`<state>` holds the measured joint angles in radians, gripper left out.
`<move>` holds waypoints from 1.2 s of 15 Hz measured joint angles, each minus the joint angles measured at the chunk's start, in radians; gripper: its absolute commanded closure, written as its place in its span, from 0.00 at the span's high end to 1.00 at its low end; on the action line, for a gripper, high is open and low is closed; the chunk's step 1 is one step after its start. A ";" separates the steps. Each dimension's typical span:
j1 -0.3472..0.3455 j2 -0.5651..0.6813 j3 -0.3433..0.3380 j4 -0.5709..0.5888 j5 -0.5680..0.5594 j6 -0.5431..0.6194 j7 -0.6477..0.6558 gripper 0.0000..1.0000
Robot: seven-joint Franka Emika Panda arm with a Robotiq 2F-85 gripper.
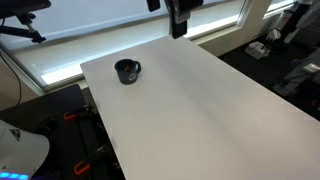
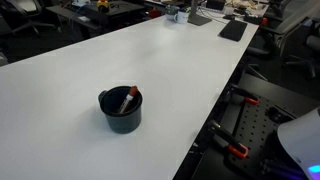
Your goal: Move the sharpie to the table
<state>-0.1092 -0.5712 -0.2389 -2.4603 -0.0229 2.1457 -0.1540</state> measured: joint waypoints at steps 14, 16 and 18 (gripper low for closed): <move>0.134 0.000 -0.040 -0.043 0.103 -0.058 -0.425 1.00; 0.154 0.003 -0.064 -0.053 0.130 -0.130 -0.512 1.00; 0.158 0.007 -0.070 -0.053 0.133 -0.171 -0.543 1.00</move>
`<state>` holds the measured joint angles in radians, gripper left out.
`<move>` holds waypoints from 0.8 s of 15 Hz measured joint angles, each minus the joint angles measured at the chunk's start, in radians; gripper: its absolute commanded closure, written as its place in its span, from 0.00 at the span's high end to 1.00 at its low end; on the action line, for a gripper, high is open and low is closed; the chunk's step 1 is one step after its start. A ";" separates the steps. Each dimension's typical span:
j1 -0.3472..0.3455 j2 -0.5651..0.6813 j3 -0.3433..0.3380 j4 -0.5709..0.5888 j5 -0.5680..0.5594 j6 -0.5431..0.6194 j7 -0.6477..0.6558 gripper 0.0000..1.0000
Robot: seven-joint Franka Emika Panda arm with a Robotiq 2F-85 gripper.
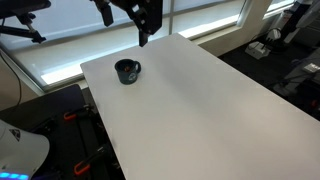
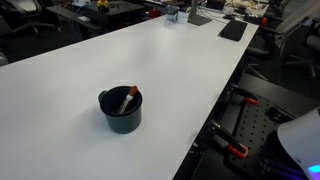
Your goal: Move the sharpie to the table
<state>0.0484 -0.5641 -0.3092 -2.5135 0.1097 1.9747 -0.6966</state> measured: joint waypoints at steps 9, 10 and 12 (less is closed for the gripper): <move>0.035 0.068 0.007 -0.016 0.019 -0.019 -0.171 1.00; 0.044 0.089 0.012 -0.029 0.023 -0.016 -0.220 1.00; 0.055 0.130 0.024 -0.060 0.026 -0.011 -0.321 1.00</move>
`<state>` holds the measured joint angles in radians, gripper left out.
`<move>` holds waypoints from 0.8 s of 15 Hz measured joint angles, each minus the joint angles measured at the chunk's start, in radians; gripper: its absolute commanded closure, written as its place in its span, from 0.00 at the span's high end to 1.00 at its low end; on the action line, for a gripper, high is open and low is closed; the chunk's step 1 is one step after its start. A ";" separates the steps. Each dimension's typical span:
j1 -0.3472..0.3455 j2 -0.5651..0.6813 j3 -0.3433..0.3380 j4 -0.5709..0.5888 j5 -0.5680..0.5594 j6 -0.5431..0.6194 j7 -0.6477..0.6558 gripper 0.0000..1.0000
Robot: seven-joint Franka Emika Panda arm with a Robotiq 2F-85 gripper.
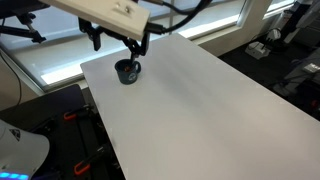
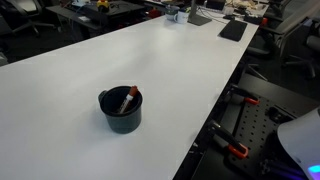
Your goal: Move the sharpie to the table
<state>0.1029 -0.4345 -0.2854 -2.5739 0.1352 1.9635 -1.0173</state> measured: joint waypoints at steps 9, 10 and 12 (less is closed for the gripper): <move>-0.005 0.106 0.067 -0.089 -0.049 0.046 -0.253 1.00; -0.006 0.106 0.067 -0.089 -0.050 0.046 -0.253 1.00; -0.005 0.111 0.070 -0.092 -0.016 0.070 -0.273 1.00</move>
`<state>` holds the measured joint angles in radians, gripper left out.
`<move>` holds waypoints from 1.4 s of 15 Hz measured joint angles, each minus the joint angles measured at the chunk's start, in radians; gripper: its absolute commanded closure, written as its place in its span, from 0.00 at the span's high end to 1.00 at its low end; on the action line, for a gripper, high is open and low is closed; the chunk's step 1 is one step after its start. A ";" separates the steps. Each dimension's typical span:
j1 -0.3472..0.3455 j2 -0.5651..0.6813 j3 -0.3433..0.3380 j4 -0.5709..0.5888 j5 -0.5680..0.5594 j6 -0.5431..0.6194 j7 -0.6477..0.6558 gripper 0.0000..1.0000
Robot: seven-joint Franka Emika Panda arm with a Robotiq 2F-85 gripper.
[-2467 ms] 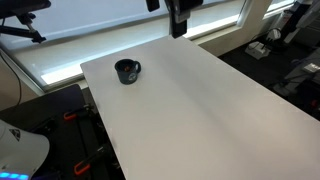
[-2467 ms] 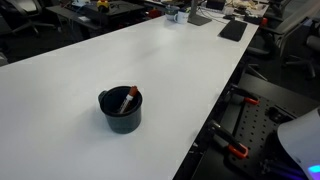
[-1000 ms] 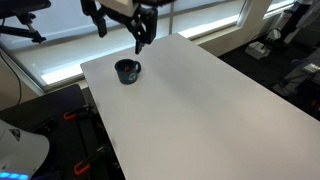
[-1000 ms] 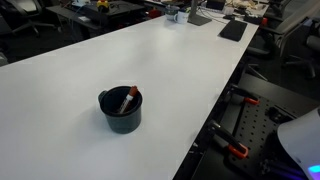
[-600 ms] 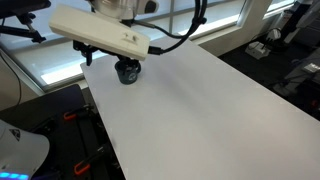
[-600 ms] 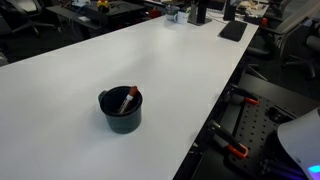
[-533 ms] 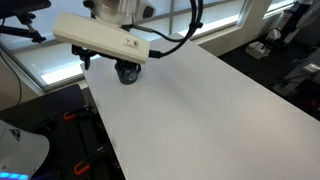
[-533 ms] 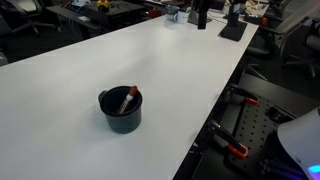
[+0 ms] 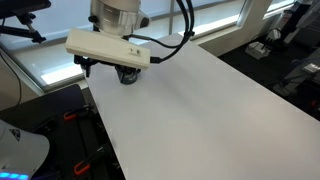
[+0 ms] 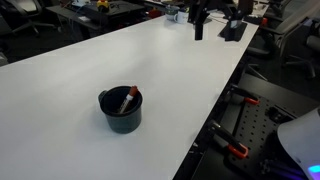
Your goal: Move the sharpie to the table
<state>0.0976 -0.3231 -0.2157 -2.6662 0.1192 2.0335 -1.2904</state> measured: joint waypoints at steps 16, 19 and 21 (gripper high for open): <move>0.030 0.306 0.157 0.012 0.677 0.291 -0.666 1.00; 0.008 0.336 0.178 0.029 0.747 0.322 -0.747 1.00; -0.004 0.352 0.185 0.039 0.775 0.324 -0.782 1.00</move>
<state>0.0934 0.0291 -0.0303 -2.6270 0.8943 2.3573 -2.0721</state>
